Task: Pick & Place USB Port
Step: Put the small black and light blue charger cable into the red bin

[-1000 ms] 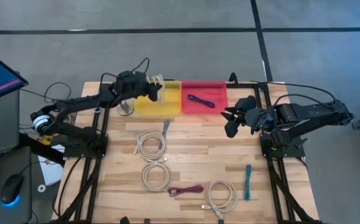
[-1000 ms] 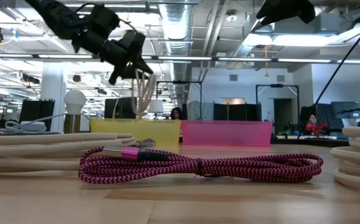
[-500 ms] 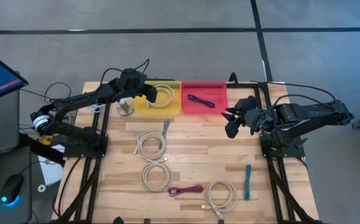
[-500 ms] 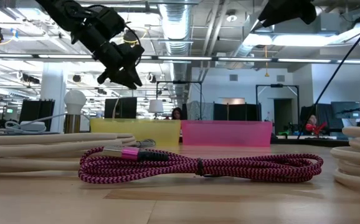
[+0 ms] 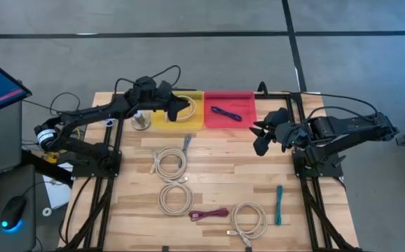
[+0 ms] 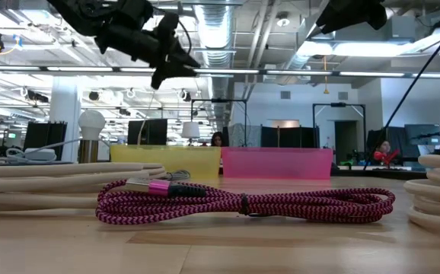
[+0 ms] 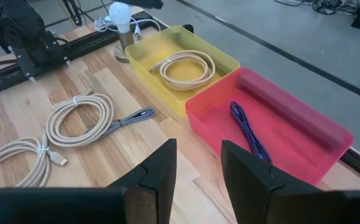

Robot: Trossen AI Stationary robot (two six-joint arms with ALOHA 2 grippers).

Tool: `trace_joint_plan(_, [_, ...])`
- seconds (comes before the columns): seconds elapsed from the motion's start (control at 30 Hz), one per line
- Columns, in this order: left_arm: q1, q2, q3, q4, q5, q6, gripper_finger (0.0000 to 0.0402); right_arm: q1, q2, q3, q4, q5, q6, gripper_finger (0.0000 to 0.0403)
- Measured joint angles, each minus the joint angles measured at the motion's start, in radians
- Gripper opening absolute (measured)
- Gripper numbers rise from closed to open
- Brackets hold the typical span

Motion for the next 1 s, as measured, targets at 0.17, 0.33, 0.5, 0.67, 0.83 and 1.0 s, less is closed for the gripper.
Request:
trace_joint_plan(0.17, [-0.028, 0.000, 0.000, 0.085, 0.000, -0.001, 0.0117, 0.000, 0.000, 0.000, 0.000, 0.000, 0.000, 0.0118])
trace_joint_plan(0.33, [-0.054, 0.000, 0.000, 0.162, 0.002, -0.001, 0.0117, 0.000, 0.000, 0.000, 0.019, 0.001, 0.001, 0.0118])
trace_joint_plan(0.5, [-0.088, -0.008, 0.000, 0.260, -0.001, -0.019, 0.0117, -0.003, 0.000, 0.003, 0.063, -0.086, -0.038, 0.0118])
trace_joint_plan(0.67, [-0.142, -0.070, 0.000, 0.278, 0.000, -0.019, 0.0117, -0.010, 0.000, 0.068, -0.070, -0.094, 0.055, 0.0118])
trace_joint_plan(0.83, [-0.218, -0.176, 0.000, 0.279, -0.023, 0.038, 0.0117, -0.008, 0.000, 0.171, -0.275, -0.109, 0.202, 0.0118])
trace_joint_plan(1.0, [-0.275, -0.274, 0.000, 0.271, -0.125, 0.076, 0.0117, -0.007, 0.000, 0.242, -0.525, -0.243, 0.432, 0.0118])
